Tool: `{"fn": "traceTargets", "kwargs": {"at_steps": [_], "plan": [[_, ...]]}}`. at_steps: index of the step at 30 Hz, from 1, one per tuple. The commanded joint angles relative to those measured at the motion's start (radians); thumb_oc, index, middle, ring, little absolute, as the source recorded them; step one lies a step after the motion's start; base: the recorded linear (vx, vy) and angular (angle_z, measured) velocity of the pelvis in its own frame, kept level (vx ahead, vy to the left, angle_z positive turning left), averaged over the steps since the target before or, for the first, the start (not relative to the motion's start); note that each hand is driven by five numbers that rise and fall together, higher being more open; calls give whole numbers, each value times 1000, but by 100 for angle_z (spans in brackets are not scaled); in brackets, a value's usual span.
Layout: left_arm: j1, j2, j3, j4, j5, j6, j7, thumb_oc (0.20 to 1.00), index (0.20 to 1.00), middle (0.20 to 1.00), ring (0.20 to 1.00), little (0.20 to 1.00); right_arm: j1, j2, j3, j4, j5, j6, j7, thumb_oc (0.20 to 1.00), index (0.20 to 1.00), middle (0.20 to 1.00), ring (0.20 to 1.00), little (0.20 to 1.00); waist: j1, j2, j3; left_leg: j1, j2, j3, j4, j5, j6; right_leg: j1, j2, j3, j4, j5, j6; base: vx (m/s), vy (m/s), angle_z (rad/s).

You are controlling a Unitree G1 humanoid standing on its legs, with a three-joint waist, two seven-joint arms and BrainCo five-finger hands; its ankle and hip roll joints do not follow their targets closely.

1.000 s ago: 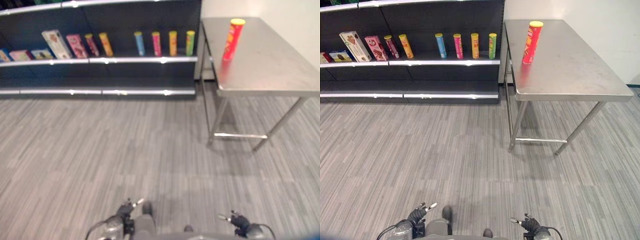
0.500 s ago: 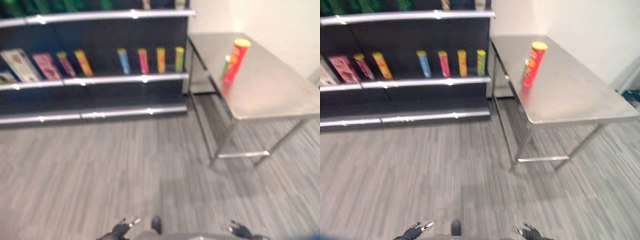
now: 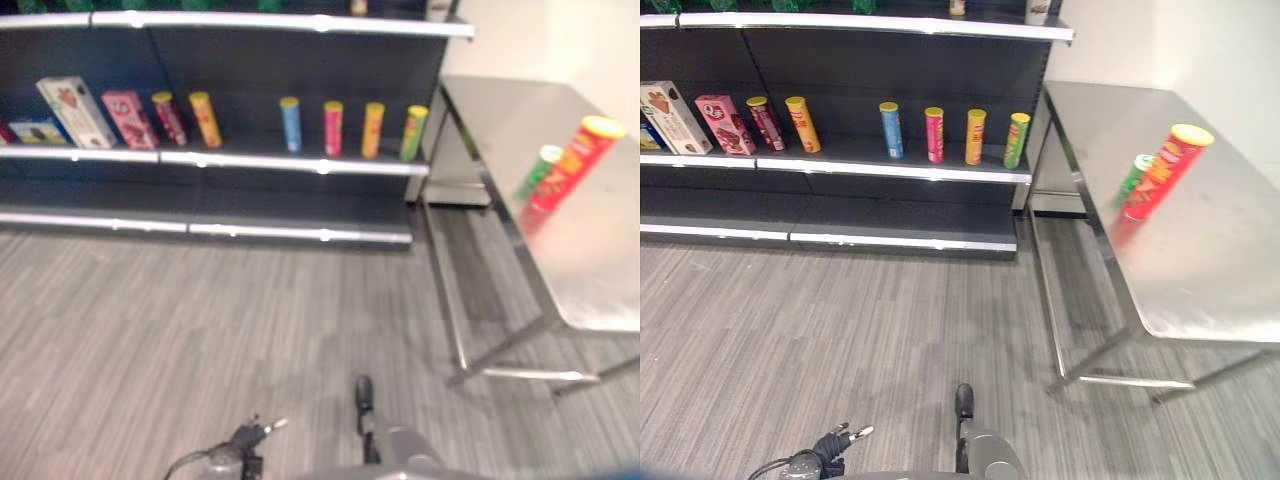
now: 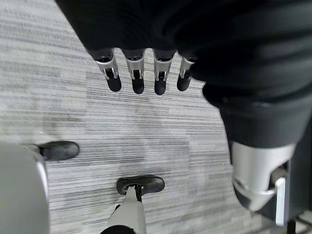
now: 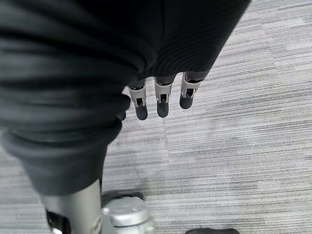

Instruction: Put the goods on the table back onto the shelves and tidy them up.

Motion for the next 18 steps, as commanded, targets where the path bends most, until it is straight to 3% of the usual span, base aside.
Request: {"fn": "traceTargets", "kwargs": {"at_steps": [1,2,4,5,6,7,9,10,11,13,14,15,16,17,18], "plan": [[-37,32,-6,-28,55,-23,-14,1000,1000,1000,1000,1000,-45,-24,17,-6,-18,-16,8,1000,1000,1000,1000,1000,-12,-9,-19,46,3,80,75,90,-137,61,26,-2,-101,69,43,474,-99,42],[-37,33,-6,-28,55,-23,-14,1000,1000,1000,1000,1000,-45,-24,17,-6,-18,-16,8,1000,1000,1000,1000,1000,-15,-12,-20,43,0,77,76,92,-136,59,21,-3,-101,70,43,445,-70,65],[-43,35,-9,-29,51,-17,-4,1000,1000,1000,1000,1000,-60,-31,19,-9,-16,-17,2,1000,1000,1000,1000,1000,-17,-8,-17,-53,11,129,293,196,-225,97,20,16,-88,68,33,296,-47,49],[-43,37,3,-44,29,-17,4,1000,1000,1000,1000,1000,-74,-36,24,-19,2,-20,0,1000,1000,1000,1000,1000,6,-18,4,-166,23,169,539,297,-285,151,29,51,-87,35,-1,369,-82,-4],[-42,40,14,-46,22,-15,8,1000,1000,1000,1000,1000,-79,-38,28,-15,5,-17,-3,1000,1000,1000,1000,1000,13,-32,9,-206,21,189,643,341,-300,177,26,66,-89,17,-19,408,-90,-19],[-35,40,18,-48,18,-13,8,1000,1000,1000,1000,1000,-79,-36,31,-14,2,-14,-1,1000,1000,1000,1000,1000,22,-34,11,-228,34,209,694,353,-296,198,35,81,-95,3,-28,350,-85,-68],[-34,42,22,-44,22,-11,15,1000,1000,1000,1000,1000,-81,-41,28,-11,8,-10,-5,1000,1000,1000,1000,1000,36,-44,16,-265,42,248,780,338,-280,222,37,107,-101,-15,-38,226,-49,-96],[-32,40,19,-46,16,-12,13,1000,1000,1000,1000,1000,-85,-38,30,-9,12,-11,-3,1000,1000,1000,1000,1000,45,-50,18,-288,62,272,767,328,-259,239,37,125,-101,-24,-40,326,-2,-71],[-34,37,20,-49,6,-12,9,1000,1000,1000,1000,1000,-76,-33,34,-13,16,-11,-3,1000,1000,1000,1000,1000,56,-62,21,-342,120,327,688,260,-196,275,26,156,-101,-43,-38,409,33,-51],[-36,40,15,-54,5,-22,16,1000,1000,1000,1000,1000,-75,-33,37,-7,16,-12,-3,1000,1000,1000,1000,1000,72,-63,29,-378,120,318,483,195,-151,291,23,211,-101,-59,-19,325,137,-43],[-38,38,9,-56,3,-24,16,1000,1000,1000,1000,1000,-81,-34,41,-6,10,-13,-4,1000,1000,1000,1000,1000,82,-55,30,-367,114,283,352,197,-146,296,25,233,-101,-61,-10,157,123,-58],[-38,38,9,-56,3,-24,16,1000,1000,1000,1000,1000,-81,-34,41,-6,10,-13,-4,1000,1000,1000,1000,1000,81,-56,29,-366,112,283,347,200,-145,295,23,232,-101,-61,-10,164,138,-99],[-39,41,8,-52,4,-34,23,1000,1000,1000,1000,1000,-82,-36,47,4,-1,-13,-6,1000,1000,1000,1000,1000,97,-42,30,-363,95,204,200,216,-144,298,34,264,-101,-73,-1,234,170,-90],[-45,42,0,-50,0,-38,31,1000,1000,1000,1000,1000,-82,-38,50,19,-24,-15,-16,1000,1000,1000,1000,1000,115,-26,28,-376,82,77,70,259,-158,312,39,306,-101,-81,6,236,169,-82],[-45,42,0,-50,0,-38,31,1000,1000,1000,1000,1000,-82,-38,50,19,-24,-16,-16,1000,1000,1000,1000,1000,115,-27,31,-370,83,78,65,260,-158,316,39,306,-101,-82,6,185,138,-97]]}}
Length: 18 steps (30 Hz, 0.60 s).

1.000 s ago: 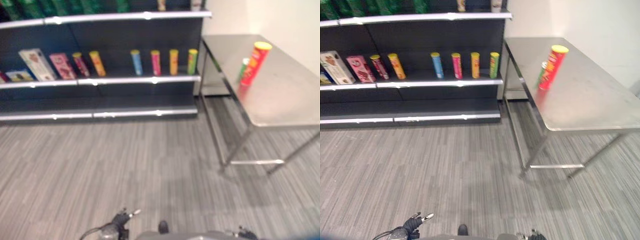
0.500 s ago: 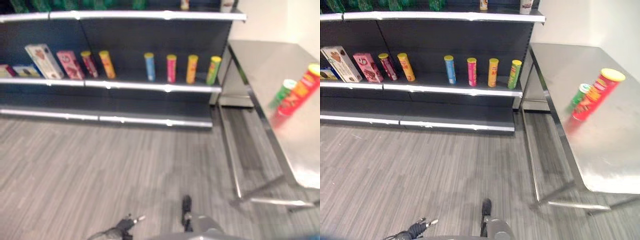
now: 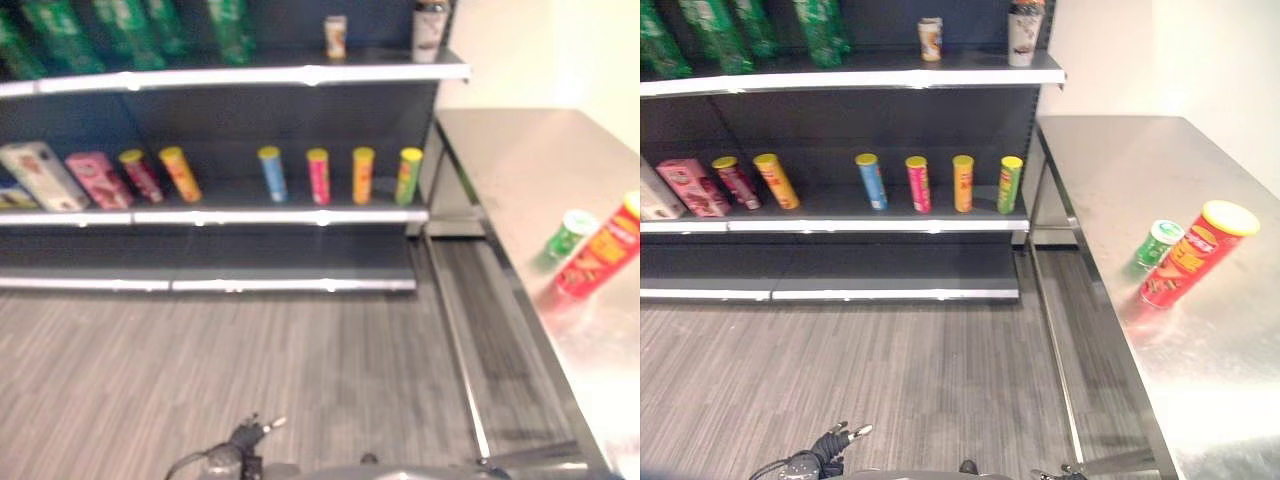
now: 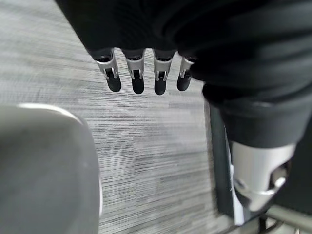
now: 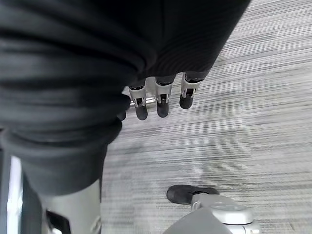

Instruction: Put the goods on the table back onto the shelves and tidy them up.

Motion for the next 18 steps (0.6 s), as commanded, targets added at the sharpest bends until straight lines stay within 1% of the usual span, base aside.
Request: {"fn": "traceTargets", "kwargs": {"at_steps": [1,2,3,5,6,8,9,11,14,16,18], "plan": [[-14,20,-41,-18,-17,-38,27,1000,1000,1000,1000,1000,5,-11,-4,28,-30,-10,-14,1000,1000,1000,1000,1000,27,26,29,5,-46,-128,-164,118,54,8,-12,54,8,52,156,158,211,-108],[-14,21,-42,-20,-15,-41,29,1000,1000,1000,1000,1000,5,-17,-19,38,-26,-7,-16,1000,1000,1000,1000,1000,14,42,20,23,-52,-146,-171,113,52,1,-13,99,8,50,166,187,291,-144],[-9,20,-36,-19,-17,-42,28,1000,1000,1000,1000,1000,5,-18,-29,39,-19,-8,-16,1000,1000,1000,1000,1000,11,44,15,34,-57,-138,-180,108,56,-4,-17,120,8,58,173,173,338,-133],[2,22,-24,-11,-14,-44,28,1000,1000,1000,1000,1000,5,-19,-55,47,1,-7,-14,1000,1000,1000,1000,1000,1,44,2,57,-58,-73,-187,94,66,-19,-31,163,10,76,189,86,211,-130],[2,22,-24,-11,-14,-44,28,1000,1000,1000,1000,1000,5,-19,-55,47,1,-6,-14,1000,1000,1000,1000,1000,4,44,3,59,-57,-70,-187,93,66,-18,-30,166,10,76,189,54,163,-136],[3,28,-23,-5,-3,-47,27,1000,1000,1000,1000,1000,4,-22,-69,52,13,-8,-14,1000,1000,1000,1000,1000,-5,41,-2,73,-62,-18,-187,76,82,-35,-40,202,17,88,205,44,201,-119],[2,35,-20,-3,0,-47,27,1000,1000,1000,1000,1000,3,-25,-79,54,21,-7,-15,1000,1000,1000,1000,1000,-7,38,0,82,-66,10,-187,68,96,-44,-45,221,24,94,215,42,236,-86],[-1,43,-9,0,2,-47,27,1000,1000,1000,1000,1000,1,-31,-106,58,47,-7,-15,1000,1000,1000,1000,1000,-15,33,2,92,-70,51,-187,53,107,-58,-51,244,35,110,232,31,198,-79],[-10,65,9,-6,-2,-51,28,1000,1000,1000,1000,1000,10,-58,-181,75,109,-11,-19,1000,1000,1000,1000,1000,-31,28,1,103,-78,97,-187,31,119,-81,-58,267,52,120,253,16,159,-59],[-15,82,25,-13,-10,-52,27,1000,1000,1000,1000,1000,24,-114,-282,83,182,-16,-27,1000,1000,1000,1000,1000,-48,26,3,112,-87,116,-187,18,131,-100,-62,278,86,120,265,37,150,-39],[-9,94,39,-25,-13,-53,18,1000,1000,1000,1000,1000,49,-180,-385,81,260,-23,-27,1000,1000,1000,1000,1000,-61,25,7,123,-93,122,-187,8,138,-126,-59,284,148,117,274,63,136,-42]]}}
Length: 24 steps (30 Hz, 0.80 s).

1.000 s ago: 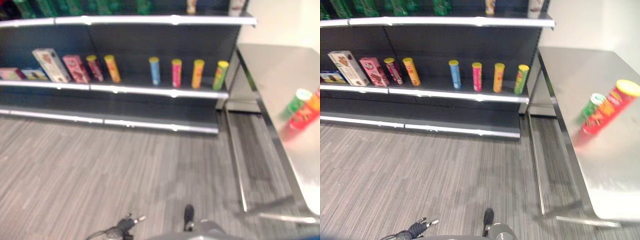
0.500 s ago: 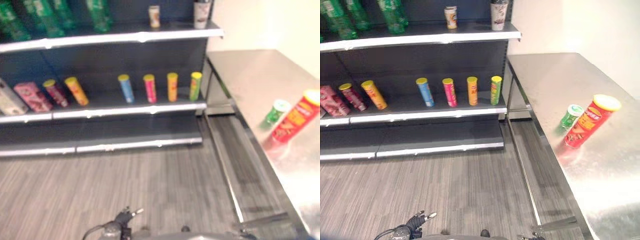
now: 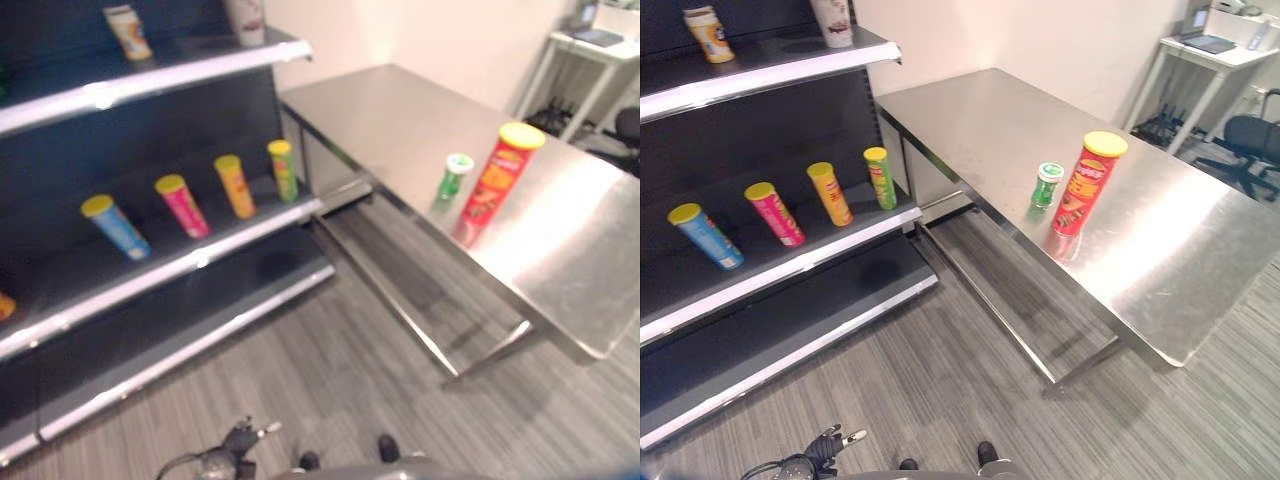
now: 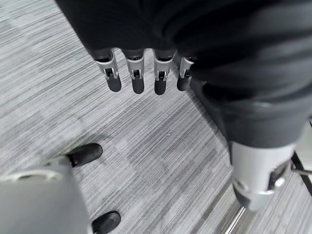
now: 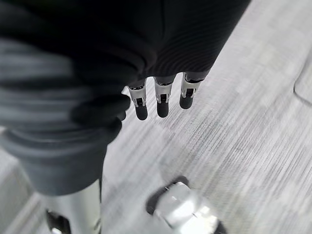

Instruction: Put the goods on the table back onto the shelves and tidy them up.

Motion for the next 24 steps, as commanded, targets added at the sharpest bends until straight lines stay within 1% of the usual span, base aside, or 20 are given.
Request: {"fn": "traceTargets", "kwargs": {"at_steps": [1,2,3,4,5,6,7,8,10,12,13,14,15,16,17,18,19,21,22,24], "plan": [[-17,54,73,-15,-7,-30,-5,1000,1000,1000,1000,1000,12,-211,-139,-20,189,-40,-26,1000,1000,1000,1000,1000,-34,-17,8,19,-27,-74,7,-50,-12,-45,-6,4,129,120,93,78,131,-34],[-5,58,89,-15,-2,-27,-9,1000,1000,1000,1000,1000,38,-251,-190,-116,203,-57,-43,1000,1000,1000,1000,1000,-48,-20,13,28,-29,-72,7,-53,-10,-60,0,9,163,127,95,50,116,-32],[-2,57,94,-18,0,-27,-7,1000,1000,1000,1000,1000,53,-271,-222,-191,212,-77,-61,1000,1000,1000,1000,1000,-53,-19,16,30,-28,-69,7,-52,-11,-75,4,11,185,135,93,8,69,-40],[3,57,102,-25,-5,-28,-7,1000,1000,1000,1000,1000,61,-315,-269,-297,223,-106,-83,1000,1000,1000,1000,1000,-65,-19,27,41,-27,-71,7,-58,-9,-89,6,6,216,141,89,-12,66,-36],[9,53,107,-33,-8,-28,-5,1000,1000,1000,1000,1000,82,-333,-298,-431,211,-128,-109,1000,1000,1000,1000,1000,-73,-17,33,43,-27,-71,7,-57,-7,-98,7,0,232,141,82,-14,76,-32],[23,47,116,-43,-2,-24,-4,1000,1000,1000,1000,1000,127,-338,-339,-663,174,-139,-136,1000,1000,1000,1000,1000,-81,-16,31,43,-28,-71,7,-56,-6,-100,7,-4,229,140,72,10,78,-21],[34,42,125,-51,5,-21,-7,1000,1000,1000,1000,1000,143,-358,-367,-819,125,-162,-152,1000,1000,1000,1000,1000,-85,-14,28,48,-32,-73,7,-64,-3,-91,1,-12,224,126,65,48,66,-16],[43,39,128,-53,9,-21,-9,1000,1000,1000,1000,1000,143,-374,-388,-901,99,-181,-170,1000,1000,1000,1000,1000,-84,-14,21,52,-35,-74,7,-68,0,-82,-7,-21,214,120,58,73,45,-13],[53,35,120,-62,20,-20,-14,1000,1000,1000,1000,1000,102,-434,-380,-1022,44,-205,-177,1000,1000,1000,1000,1000,-67,-18,5,53,-39,-78,7,-73,1,-67,-17,-40,189,112,53,62,-11,-17],[60,38,111,-85,20,-21,-22,1000,1000,1000,1000,1000,28,-513,-346,-1121,21,-217,-161,1000,1000,1000,1000,1000,-38,-27,-9,50,-40,-76,7,-78,-1,-58,-30,-67,164,117,59,61,-61,-11],[66,40,110,-102,17,-21,-24,1000,1000,1000,1000,1000,-12,-540,-321,-1169,9,-220,-153,1000,1000,1000,1000,1000,-24,-33,-14,46,-40,-72,7,-77,-3,-58,-39,-81,143,131,64,85,-98,-13],[71,42,101,-114,9,-23,-27,1000,1000,1000,1000,1000,-71,-580,-289,-1193,15,-232,-150,1000,1000,1000,1000,1000,-5,-39,-16,50,-39,-72,7,-86,-5,-52,-50,-107,112,137,71,64,-137,-26],[74,47,86,-127,4,-24,-27,1000,1000,1000,1000,1000,-137,-615,-250,-1202,30,-237,-144,1000,1000,1000,1000,1000,17,-50,-18,45,-37,-66,7,-85,-9,-62,-60,-126,79,155,76,112,-193,-22],[77,50,65,-146,-10,-25,-33,1000,1000,1000,1000,1000,-243,-665,-168,-1175,59,-244,-138,1000,1000,1000,1000,1000,43,-55,-16,41,-28,-64,7,-91,-15,-72,-72,-165,16,169,79,125,-200,-17],[77,51,58,-151,-18,-24,-33,1000,1000,1000,1000,1000,-299,-689,-119,-1168,63,-242,-133,1000,1000,1000,1000,1000,52,-56,-12,44,-21,-70,7,-96,-20,-89,-75,-183,-4,180,81,117,-139,-7],[77,49,61,-151,-18,-23,-33,1000,1000,1000,1000,1000,-309,-691,-110,-1163,63,-243,-134,1000,1000,1000,1000,1000,47,-53,-12,44,-20,-71,7,-97,-20,-88,-74,-185,-6,181,81,126,-94,-2],[77,49,51,-158,-22,-24,-34,1000,1000,1000,1000,1000,-350,-711,-73,-1150,62,-240,-134,1000,1000,1000,1000,1000,50,-51,-7,51,-13,-82,7,-101,-25,-112,-76,-198,-12,190,83,164,-103,14],[71,48,25,-157,-26,-23,-33,1000,1000,1000,1000,1000,-424,-745,-5,-1145,59,-237,-129,1000,1000,1000,1000,1000,51,-53,5,82,4,-115,7,-111,-44,-170,-81,-213,-26,207,86,250,-142,33],[72,46,27,-157,-26,-23,-33,1000,1000,1000,1000,1000,-431,-747,2,-1142,60,-237,-129,1000,1000,1000,1000,1000,45,-48,6,84,8,-119,7,-113,-45,-165,-79,-219,-27,205,85,225,-111,29],[55,45,4,-148,-17,-23,-29,1000,1000,1000,1000,1000,-470,-788,60,-1130,30,-237,-133,1000,1000,1000,1000,1000,26,-50,19,128,28,-144,7,-137,-68,-187,-87,-240,-37,219,92,305,-196,41]]}}
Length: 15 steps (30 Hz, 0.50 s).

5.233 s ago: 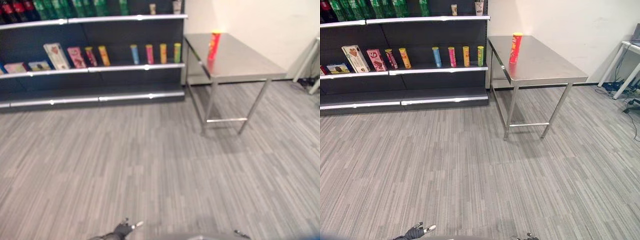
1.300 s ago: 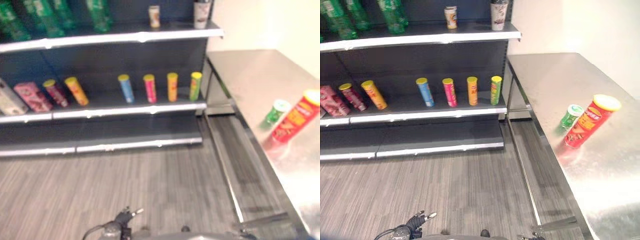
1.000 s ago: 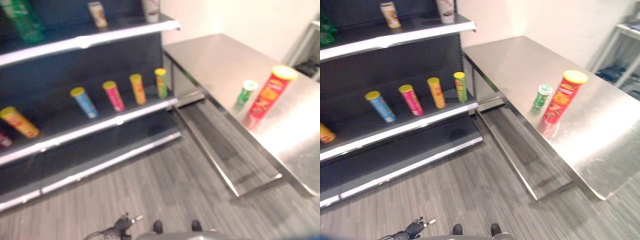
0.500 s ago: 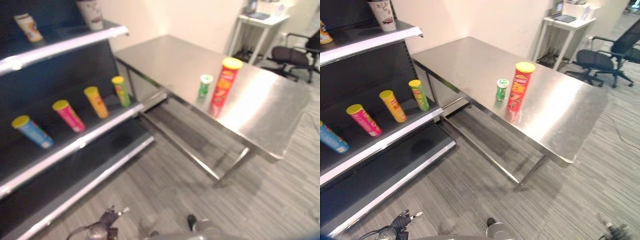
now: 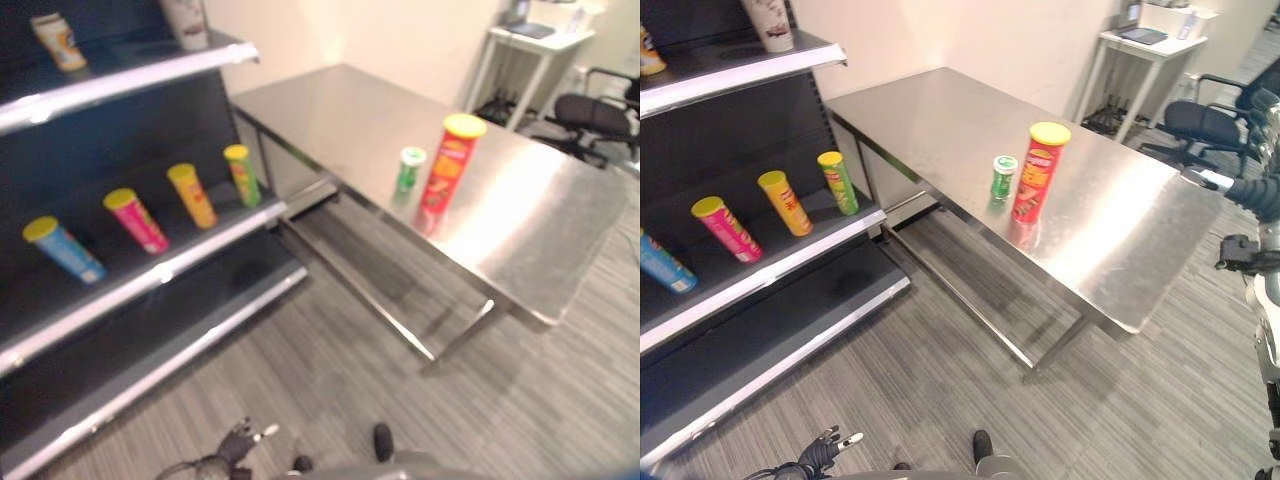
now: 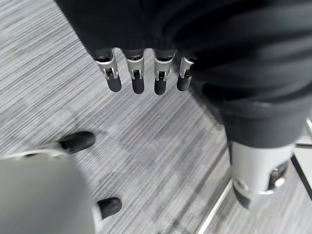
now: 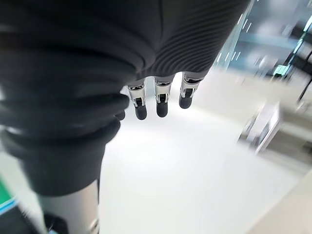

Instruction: Put the goods on the table back onto the shelves and tidy them up.

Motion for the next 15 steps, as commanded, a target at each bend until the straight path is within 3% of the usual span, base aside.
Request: {"fn": "traceTargets", "kwargs": {"at_steps": [1,2,4,5,6,7,8,11,13,15], "plan": [[-51,50,-3,-39,-16,-32,-4,1000,1000,1000,1000,1000,-82,-102,3,-5,-37,-15,16,1000,1000,1000,1000,1000,8,-44,41,171,18,-131,3,-127,-77,-74,-71,6,-72,175,50,292,-231,77],[-50,50,-3,-39,-15,-31,-4,1000,1000,1000,1000,1000,-81,-102,2,-7,-37,-14,16,1000,1000,1000,1000,1000,5,-43,43,173,20,-135,3,-127,-78,-70,-70,2,-73,174,49,312,-293,100],[-45,52,-7,-43,-18,-29,-10,1000,1000,1000,1000,1000,-117,-112,16,-1,-6,-29,19,1000,1000,1000,1000,1000,5,-39,29,155,77,-126,78,-71,-119,-28,-54,-28,-78,158,29,267,-267,82],[-41,53,1,-51,-25,-28,-9,1000,1000,1000,1000,1000,-142,-122,40,7,2,-34,25,1000,1000,1000,1000,1000,6,-39,25,124,91,-131,158,-26,-133,-4,-39,-41,-89,150,11,314,-374,44],[-33,53,3,-64,-21,-26,-18,1000,1000,1000,1000,1000,-170,-129,81,1,-2,-29,41,1000,1000,1000,1000,1000,27,-58,28,49,79,-152,337,39,-140,47,-15,-51,-109,128,-24,251,-354,38],[-29,54,6,-69,-22,-26,-18,1000,1000,1000,1000,1000,-179,-130,92,2,-3,-27,43,1000,1000,1000,1000,1000,33,-69,35,-2,74,-162,437,59,-137,65,-12,-54,-110,119,-36,267,-385,32],[-31,50,10,-63,-22,-24,-13,1000,1000,1000,1000,1000,-196,-127,118,32,-19,-16,38,1000,1000,1000,1000,1000,49,-88,45,-60,91,-123,491,68,-124,95,-11,-58,-110,95,-47,117,-194,11],[-32,41,12,-57,-26,-25,-13,1000,1000,1000,1000,1000,-205,-130,134,36,-19,-7,43,1000,1000,1000,1000,1000,60,-96,49,-93,87,-90,432,31,-113,111,-18,-48,-110,86,-42,131,-48,4],[-36,35,8,-59,-19,-27,-14,1000,1000,1000,1000,1000,-183,-132,129,29,-16,-3,57,1000,1000,1000,1000,1000,66,-91,42,-104,82,-61,249,-2,-106,116,-27,-49,-110,74,-29,174,84,5],[-36,33,10,-42,-8,-27,-2,1000,1000,1000,1000,1000,-168,-128,145,39,-60,9,71,1000,1000,1000,1000,1000,86,-71,31,-82,81,-65,80,30,-116,121,-23,-52,-110,57,-15,182,134,10]]}}
